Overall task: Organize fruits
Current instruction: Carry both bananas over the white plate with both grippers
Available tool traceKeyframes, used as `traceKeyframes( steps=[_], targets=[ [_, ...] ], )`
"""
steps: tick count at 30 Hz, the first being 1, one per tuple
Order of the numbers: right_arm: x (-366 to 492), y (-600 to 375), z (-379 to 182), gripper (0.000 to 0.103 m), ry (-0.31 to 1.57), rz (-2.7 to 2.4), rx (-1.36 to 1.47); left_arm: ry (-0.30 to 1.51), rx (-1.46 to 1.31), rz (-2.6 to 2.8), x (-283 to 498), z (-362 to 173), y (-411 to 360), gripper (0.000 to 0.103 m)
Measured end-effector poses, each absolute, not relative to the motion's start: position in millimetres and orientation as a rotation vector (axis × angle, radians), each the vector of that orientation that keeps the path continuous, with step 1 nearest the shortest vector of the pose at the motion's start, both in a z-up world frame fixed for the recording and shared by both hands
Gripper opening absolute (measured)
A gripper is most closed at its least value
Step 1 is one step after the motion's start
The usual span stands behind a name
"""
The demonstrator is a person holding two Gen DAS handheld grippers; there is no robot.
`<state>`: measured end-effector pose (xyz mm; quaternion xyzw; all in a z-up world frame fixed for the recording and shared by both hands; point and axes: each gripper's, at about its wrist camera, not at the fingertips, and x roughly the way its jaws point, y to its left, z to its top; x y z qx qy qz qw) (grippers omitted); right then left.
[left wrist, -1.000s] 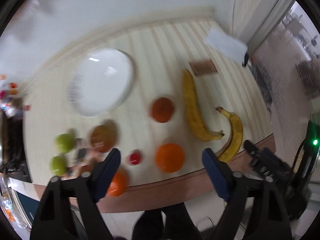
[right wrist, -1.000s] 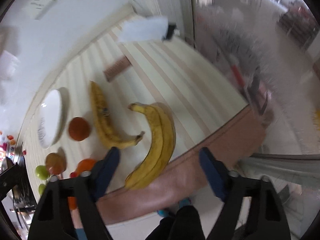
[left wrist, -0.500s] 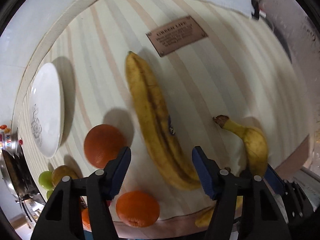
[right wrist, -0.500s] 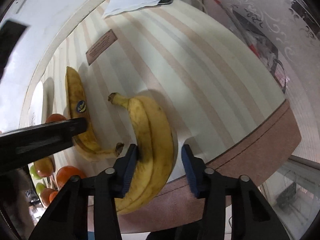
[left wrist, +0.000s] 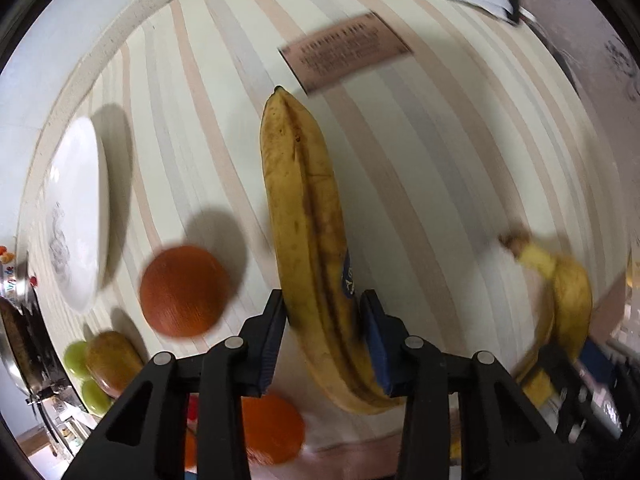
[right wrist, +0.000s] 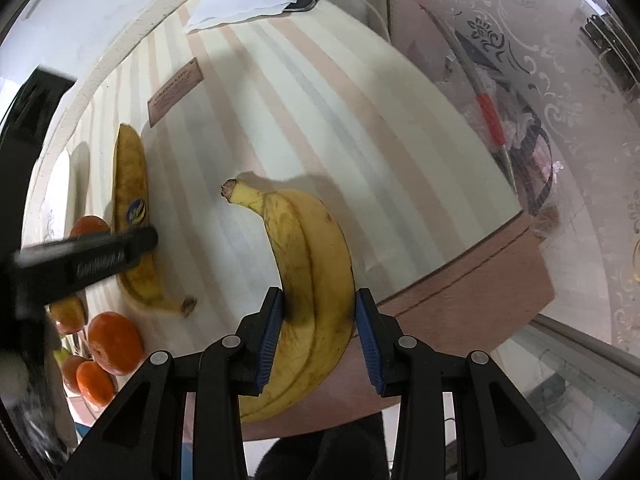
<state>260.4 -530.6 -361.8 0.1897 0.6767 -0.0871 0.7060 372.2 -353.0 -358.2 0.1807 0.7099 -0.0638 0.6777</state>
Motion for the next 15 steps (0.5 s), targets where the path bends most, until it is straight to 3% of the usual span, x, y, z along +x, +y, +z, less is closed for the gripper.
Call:
traceKeyframes(
  steps=[7,15],
  targets=[
    [262.9,-537.7,-359.7,0.040,1.544,-0.179,0.385,1.641,0.404,-0.214,316.5,-359.8,-352.5,0.036],
    [258.5,-524.8,-370.9,0.047,1.571,-0.209,0.386,1.642,0.333,-0.181,345.6,-366.3,-361.9,0.042]
  ],
)
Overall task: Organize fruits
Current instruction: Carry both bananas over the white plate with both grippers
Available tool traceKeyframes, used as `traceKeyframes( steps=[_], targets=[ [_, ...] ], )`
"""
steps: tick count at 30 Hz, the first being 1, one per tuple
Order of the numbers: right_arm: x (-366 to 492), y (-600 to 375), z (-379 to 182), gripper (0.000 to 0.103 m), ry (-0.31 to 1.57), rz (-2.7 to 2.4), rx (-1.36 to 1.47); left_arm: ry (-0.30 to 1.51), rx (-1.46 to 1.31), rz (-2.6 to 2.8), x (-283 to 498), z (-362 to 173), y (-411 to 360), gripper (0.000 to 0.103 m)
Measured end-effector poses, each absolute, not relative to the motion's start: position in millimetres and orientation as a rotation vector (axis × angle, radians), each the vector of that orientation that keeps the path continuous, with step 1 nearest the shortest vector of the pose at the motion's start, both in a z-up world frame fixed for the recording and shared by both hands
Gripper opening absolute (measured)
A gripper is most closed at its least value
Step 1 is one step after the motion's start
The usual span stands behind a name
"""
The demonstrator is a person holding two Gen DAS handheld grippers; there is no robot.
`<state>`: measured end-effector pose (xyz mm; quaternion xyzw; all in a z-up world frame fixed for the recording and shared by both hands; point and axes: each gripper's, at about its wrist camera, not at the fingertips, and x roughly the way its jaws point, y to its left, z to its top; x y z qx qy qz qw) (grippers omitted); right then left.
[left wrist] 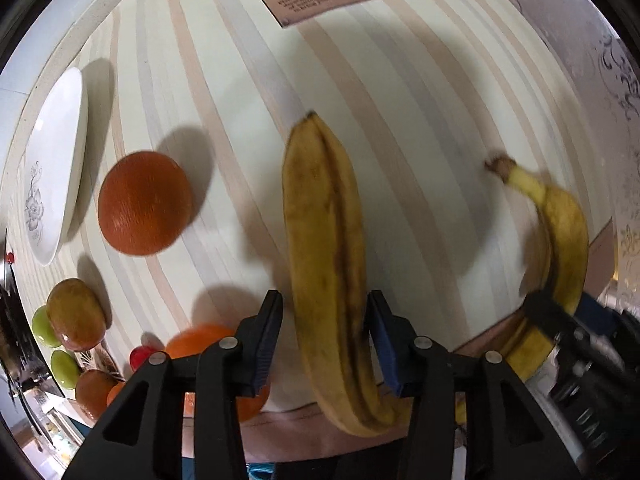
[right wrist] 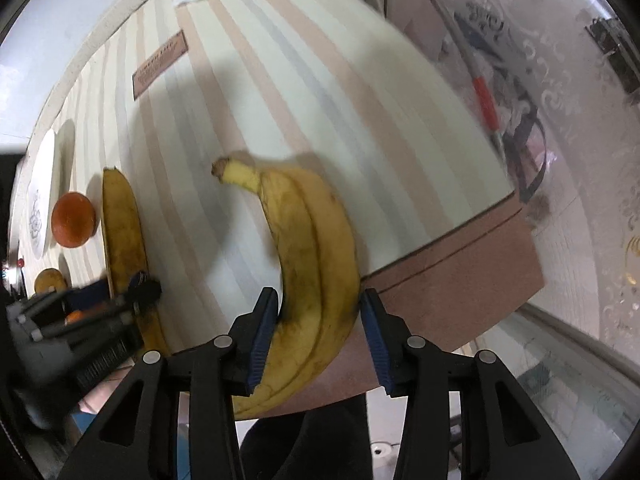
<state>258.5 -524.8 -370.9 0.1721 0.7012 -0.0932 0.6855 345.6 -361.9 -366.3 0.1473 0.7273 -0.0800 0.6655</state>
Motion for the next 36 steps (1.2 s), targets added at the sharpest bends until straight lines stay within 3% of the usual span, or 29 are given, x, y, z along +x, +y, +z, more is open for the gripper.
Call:
traceKeyframes(
  steps=[3,10,14,23,36],
  targets=[
    [256.4,-517.6,-370.4,0.044,1.545,-0.241,0.352,1.627,0.308,-0.191,349.0,-366.4,-363.9,0.032],
    [249.8,-513.0,-364.3,0.041,1.506,-0.249,0.372,1.593,0.308,-0.204,326.1,-355.3,-358.9,0.031],
    [253.0,-511.7,-347.8,0.041,1.488,-0.218,0.391,1.574,0.252,-0.226,319.3,-316.9,-340.7,0.031],
    [275.3,-476.3,-291.0,0.041,1.406,-0.120,0.366,1.480,0.133,-0.258,324.8,-245.6,-271.1,0.031],
    [355.0,-358.6,-235.2,0.040,1.328,-0.006,0.346,1.407,0.035,-0.257,388.6,-215.2,-148.8,0.031]
  ],
)
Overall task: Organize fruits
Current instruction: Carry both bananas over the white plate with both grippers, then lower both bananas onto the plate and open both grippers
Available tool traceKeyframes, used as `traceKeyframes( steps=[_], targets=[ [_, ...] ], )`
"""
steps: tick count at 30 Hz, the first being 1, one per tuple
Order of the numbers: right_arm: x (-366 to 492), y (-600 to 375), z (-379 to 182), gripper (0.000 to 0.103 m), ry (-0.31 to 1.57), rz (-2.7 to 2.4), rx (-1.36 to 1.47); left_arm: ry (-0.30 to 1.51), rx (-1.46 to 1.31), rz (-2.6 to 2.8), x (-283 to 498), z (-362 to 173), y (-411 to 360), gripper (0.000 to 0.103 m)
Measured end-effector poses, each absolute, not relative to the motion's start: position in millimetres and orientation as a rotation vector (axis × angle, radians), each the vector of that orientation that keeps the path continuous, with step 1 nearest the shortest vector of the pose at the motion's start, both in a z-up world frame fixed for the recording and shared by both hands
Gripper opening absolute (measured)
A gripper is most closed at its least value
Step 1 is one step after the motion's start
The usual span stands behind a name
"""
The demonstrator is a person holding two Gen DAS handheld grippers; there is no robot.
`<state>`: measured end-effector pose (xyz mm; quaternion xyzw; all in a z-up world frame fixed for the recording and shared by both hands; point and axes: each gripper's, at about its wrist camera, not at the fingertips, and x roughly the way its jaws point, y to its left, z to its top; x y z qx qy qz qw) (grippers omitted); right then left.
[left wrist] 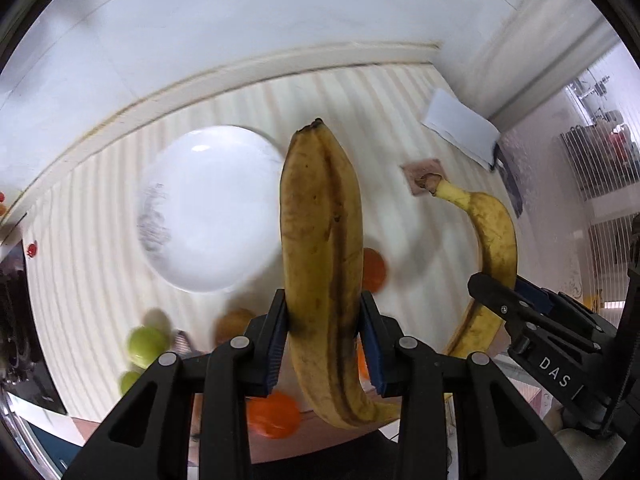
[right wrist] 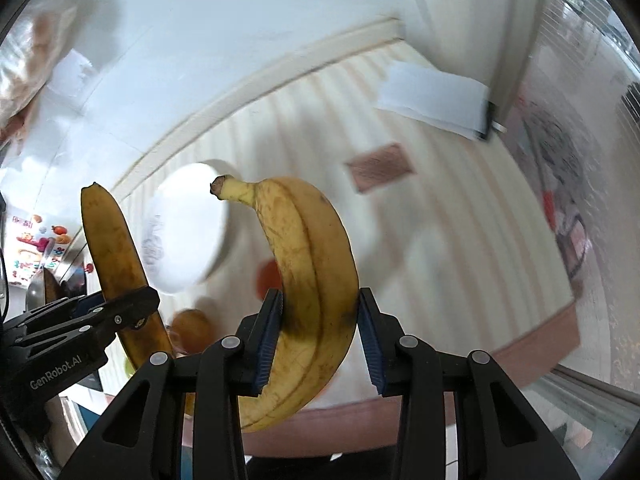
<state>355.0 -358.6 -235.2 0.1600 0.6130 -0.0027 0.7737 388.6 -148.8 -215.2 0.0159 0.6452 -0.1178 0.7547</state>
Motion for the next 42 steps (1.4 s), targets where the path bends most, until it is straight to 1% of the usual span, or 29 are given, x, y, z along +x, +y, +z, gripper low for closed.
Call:
traceKeyframes(
  steps=[7,14,20,30,36,42],
  targets=[
    [403.5,-288.8,-243.6,0.040,1.351,0.029,0.323,1.437,-0.001,-0.225,424.7,-225.6,-85.1,0.031],
    [449.9,-237.8,-278.9,0.039,1.406,0.048,0.294,1.540,-0.088,-0.190,462.0,-270.8,-31.1,0.031],
    [483.3,-212.7,-311.7,0.039,1.439,0.022,0.259,1.612,-0.160,-0.160,493.1,-309.1,-6.7,0.031],
    [510.2,-201.9,-349.9,0.039,1.472,-0.039,0.231,1.666,-0.167,-0.132,519.5,-354.3,-7.1,0.030],
    [509.2,-205.6,-356.3,0.039,1.471,-0.040,0.242,1.664,-0.146,-0.130,519.6,-363.4,-19.2,0.031],
    [514.4,-209.1,-361.8,0.040,1.490,-0.040,0.288,1.676,-0.128,-0.125,518.7,-355.9,-27.9,0.032]
  ],
)
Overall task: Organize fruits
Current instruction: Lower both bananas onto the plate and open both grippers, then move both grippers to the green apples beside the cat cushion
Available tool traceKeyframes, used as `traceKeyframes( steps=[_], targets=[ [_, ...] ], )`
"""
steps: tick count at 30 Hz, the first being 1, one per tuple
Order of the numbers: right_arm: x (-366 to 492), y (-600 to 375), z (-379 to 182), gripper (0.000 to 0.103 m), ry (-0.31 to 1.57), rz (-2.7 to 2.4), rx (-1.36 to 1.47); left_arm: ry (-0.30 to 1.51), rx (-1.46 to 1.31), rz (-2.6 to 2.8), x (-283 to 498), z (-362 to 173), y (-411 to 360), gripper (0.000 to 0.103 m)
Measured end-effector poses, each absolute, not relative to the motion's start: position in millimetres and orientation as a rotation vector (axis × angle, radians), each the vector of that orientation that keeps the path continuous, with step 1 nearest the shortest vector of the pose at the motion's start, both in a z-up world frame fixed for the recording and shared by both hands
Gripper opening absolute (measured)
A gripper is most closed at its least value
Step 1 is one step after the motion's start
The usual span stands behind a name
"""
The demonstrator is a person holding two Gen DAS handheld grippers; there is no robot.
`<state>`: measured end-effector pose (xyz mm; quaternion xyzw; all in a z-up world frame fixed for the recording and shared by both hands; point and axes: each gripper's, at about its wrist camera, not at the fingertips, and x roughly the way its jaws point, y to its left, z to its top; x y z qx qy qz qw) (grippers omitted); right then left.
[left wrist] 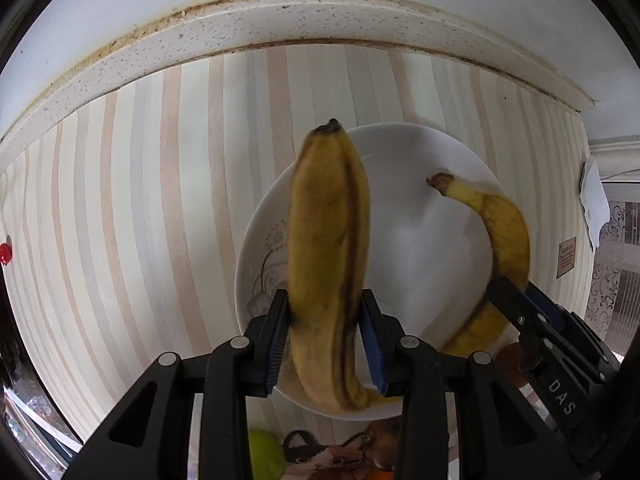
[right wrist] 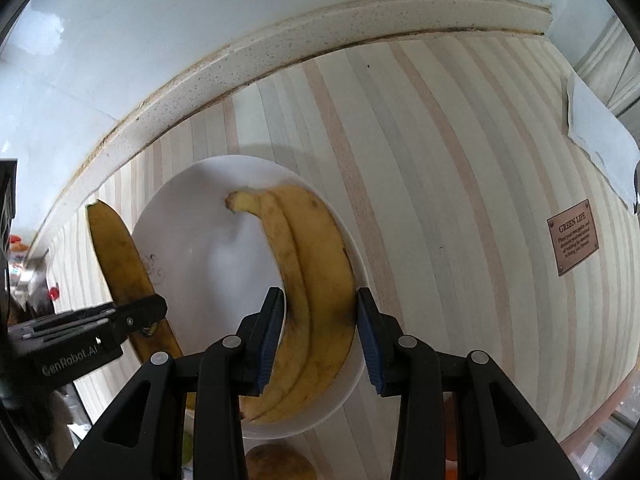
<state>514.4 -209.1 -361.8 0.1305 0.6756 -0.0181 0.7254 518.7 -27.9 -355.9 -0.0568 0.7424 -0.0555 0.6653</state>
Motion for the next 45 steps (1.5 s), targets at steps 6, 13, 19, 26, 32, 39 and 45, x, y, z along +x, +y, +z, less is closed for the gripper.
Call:
traceKeyframes(
  steps=[6,13,19,26,32,39,45],
  targets=[
    [514.9,-203.8,-353.5,0.072,1.500,-0.028,0.264,1.642,-0.097,-0.138,521.7,-333.4,-35.7,0.040],
    [507.0,-195.7,-335.9,0.092,1.486,-0.018,0.206,1.566,-0.053,-0.112,512.0,-310.3,-33.8,0.081],
    [486.5,-188.3,-315.5,0.092,1.450,-0.009,0.112,1.490,-0.054,-0.062,487.8,-296.3,-19.4,0.086],
    [451.2,-184.0,-275.7,0.092,1.353,0.021,0.030,1.403,-0.054,-0.025,447.5,-270.6,-17.9,0.086],
    [420.4,-189.7,-237.7,0.092,1.275,0.062,0.010,1.328,-0.076,-0.006,409.3,-235.8,-20.5,0.086],
    [389.3,-202.4,-199.6,0.092,1.189,0.099,0.029,1.253,-0.084,0.004,372.6,-200.1,-29.6,0.086],
    [361.0,-211.5,-168.6,0.092,1.138,0.148,0.081,1.199,-0.099,0.009,345.5,-174.9,-30.6,0.086]
  ],
)
